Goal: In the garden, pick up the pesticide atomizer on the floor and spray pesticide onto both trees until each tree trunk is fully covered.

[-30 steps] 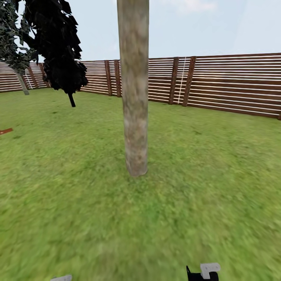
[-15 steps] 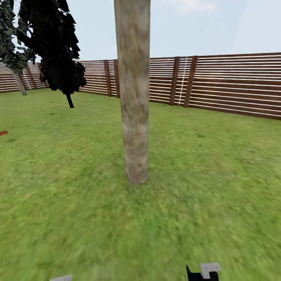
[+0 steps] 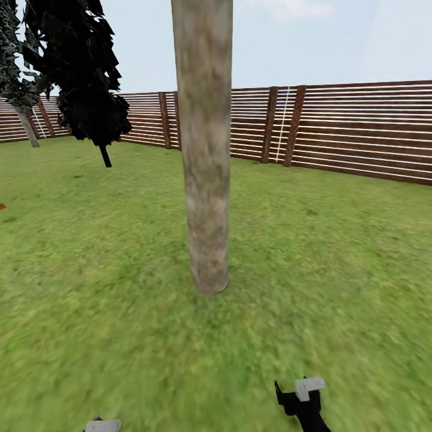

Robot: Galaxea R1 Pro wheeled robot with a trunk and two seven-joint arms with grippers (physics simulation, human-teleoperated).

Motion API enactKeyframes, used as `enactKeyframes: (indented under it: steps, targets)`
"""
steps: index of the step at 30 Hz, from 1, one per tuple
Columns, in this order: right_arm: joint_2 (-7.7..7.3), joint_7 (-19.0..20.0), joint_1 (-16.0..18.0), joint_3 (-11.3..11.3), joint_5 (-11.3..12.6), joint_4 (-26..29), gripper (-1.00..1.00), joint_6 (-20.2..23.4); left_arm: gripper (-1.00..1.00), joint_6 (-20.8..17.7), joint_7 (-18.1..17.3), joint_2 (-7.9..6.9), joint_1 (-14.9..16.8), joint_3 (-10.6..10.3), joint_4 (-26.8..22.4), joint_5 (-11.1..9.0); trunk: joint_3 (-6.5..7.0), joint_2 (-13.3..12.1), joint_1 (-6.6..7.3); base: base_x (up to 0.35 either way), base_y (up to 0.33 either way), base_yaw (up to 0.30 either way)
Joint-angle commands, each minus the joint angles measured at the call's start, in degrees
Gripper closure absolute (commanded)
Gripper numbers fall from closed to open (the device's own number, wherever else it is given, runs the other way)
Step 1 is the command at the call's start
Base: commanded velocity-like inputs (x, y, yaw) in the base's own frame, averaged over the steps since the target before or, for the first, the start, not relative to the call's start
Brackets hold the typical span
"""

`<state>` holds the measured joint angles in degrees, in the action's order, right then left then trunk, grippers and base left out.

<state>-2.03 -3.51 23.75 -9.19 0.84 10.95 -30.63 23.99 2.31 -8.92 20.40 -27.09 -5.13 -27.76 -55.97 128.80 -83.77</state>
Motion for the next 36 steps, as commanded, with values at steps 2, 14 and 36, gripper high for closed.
enactKeyframes:
  steps: [2,14,36]
  targets:
    - [-0.06,0.0,0.0,-2.3,-3.7,4.5,-1.0,1.0,1.0,0.0,0.0,-0.17,0.1,-1.3,0.0,7.3,-0.01,0.0,0.0,0.005,0.0,0.0]
    - [1.63,33.2,5.5,-3.5,-28.5,16.1,-1.0,11.2,1.0,-6.3,-46.0,-4.98,16.9,-2.1,-2.3,30.0,-0.01,0.0,0.0,0.0,0.0,0.0]
    - [9.28,44.1,6.0,-3.7,-43.4,20.2,1.0,16.9,1.0,-12.8,-52.0,3.71,19.6,-2.2,-5.2,54.3,-0.01,0.0,0.0,0.0,0.0,0.0]
